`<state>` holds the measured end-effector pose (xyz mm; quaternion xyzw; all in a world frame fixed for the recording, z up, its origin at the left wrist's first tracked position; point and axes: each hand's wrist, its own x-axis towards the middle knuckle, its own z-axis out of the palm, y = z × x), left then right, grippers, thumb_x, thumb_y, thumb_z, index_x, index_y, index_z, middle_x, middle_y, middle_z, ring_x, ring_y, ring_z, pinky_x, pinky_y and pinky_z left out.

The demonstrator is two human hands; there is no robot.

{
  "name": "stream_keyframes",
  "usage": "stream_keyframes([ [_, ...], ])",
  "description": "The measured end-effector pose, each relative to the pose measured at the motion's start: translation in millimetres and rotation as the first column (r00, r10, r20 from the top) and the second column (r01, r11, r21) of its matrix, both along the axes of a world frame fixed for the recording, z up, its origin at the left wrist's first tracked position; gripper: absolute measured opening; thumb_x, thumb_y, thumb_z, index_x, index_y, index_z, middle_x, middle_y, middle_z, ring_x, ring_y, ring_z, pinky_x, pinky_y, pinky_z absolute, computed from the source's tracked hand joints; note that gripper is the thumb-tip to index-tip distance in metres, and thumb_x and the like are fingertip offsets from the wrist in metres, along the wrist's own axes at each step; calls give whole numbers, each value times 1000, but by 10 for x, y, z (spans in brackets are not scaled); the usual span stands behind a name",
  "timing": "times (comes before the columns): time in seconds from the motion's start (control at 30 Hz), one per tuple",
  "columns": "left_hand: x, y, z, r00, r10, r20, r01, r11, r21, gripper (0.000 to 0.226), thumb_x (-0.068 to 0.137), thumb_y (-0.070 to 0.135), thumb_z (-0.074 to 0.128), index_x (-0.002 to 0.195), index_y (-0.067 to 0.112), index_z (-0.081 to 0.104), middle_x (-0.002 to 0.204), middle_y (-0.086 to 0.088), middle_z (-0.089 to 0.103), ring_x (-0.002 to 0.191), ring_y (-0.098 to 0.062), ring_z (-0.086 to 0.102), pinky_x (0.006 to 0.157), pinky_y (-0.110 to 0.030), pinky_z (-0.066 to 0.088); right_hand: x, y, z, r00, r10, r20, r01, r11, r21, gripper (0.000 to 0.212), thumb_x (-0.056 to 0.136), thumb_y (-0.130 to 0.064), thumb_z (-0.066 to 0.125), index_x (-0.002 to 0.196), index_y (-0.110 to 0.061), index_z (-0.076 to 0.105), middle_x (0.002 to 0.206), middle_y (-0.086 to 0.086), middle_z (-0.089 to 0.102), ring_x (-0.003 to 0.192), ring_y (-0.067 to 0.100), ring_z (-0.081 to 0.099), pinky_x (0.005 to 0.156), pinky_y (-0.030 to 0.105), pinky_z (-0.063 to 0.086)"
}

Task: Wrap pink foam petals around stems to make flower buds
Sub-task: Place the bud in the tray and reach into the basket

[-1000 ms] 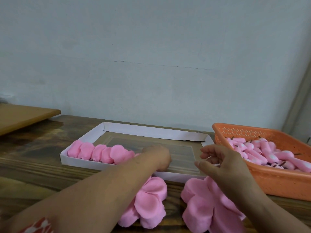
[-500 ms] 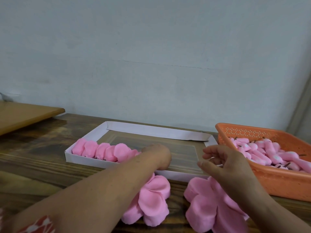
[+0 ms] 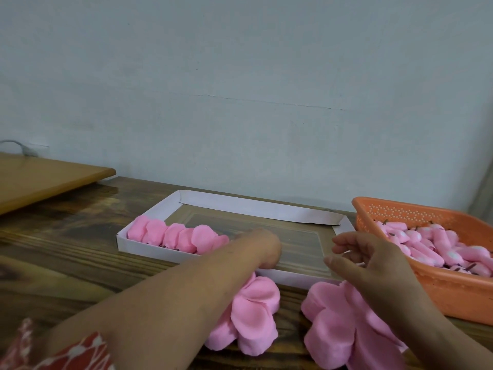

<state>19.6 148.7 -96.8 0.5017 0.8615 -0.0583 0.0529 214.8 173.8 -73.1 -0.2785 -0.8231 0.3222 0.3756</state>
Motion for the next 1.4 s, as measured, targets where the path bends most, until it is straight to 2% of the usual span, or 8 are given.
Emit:
stream_keyframes([
  [0.3,24,-20,9,1000,2,6,-2,1000,-6,31,100,18,41,121,4,59,122,-16,58,110,-34,56,100,-46,44,2,-25,4,1000,1,15,-1,1000,7,27,76,-13,75,100,-17,63,88,-6,65,75,10,61,58,13,42],
  [0.47,33,-26,20,1000,-9,-2,9,1000,-23,32,101,20,39,120,5,60,122,-16,58,109,-34,56,99,-46,45,2,-18,6,1000,-9,1,9,1000,-10,28,74,-11,76,100,-14,64,87,-2,66,75,14,63,56,13,46],
  [0.77,44,-39,21,1000,-17,-4,17,1000,-16,32,102,22,39,122,8,58,124,-14,57,112,-33,54,100,-47,44,2,-36,7,1000,5,5,-5,1000,-18,28,75,-12,75,101,-14,64,89,-3,65,77,15,63,61,19,46],
  [1.07,65,-53,27,1000,-9,1,9,1000,11,30,101,21,40,122,8,59,123,-12,57,111,-32,54,100,-47,44,0,-27,1,1000,-1,10,1,1000,-9,28,75,-12,76,100,-15,63,89,-4,65,77,14,63,61,18,45],
  [1.4,80,-46,51,1000,-9,4,9,1000,0,30,101,20,40,119,5,59,122,-15,58,111,-34,54,100,-48,43,-2,-4,-16,1000,-12,7,12,1000,-5,27,74,-13,76,97,-18,63,86,-6,65,71,10,62,55,11,45],
])
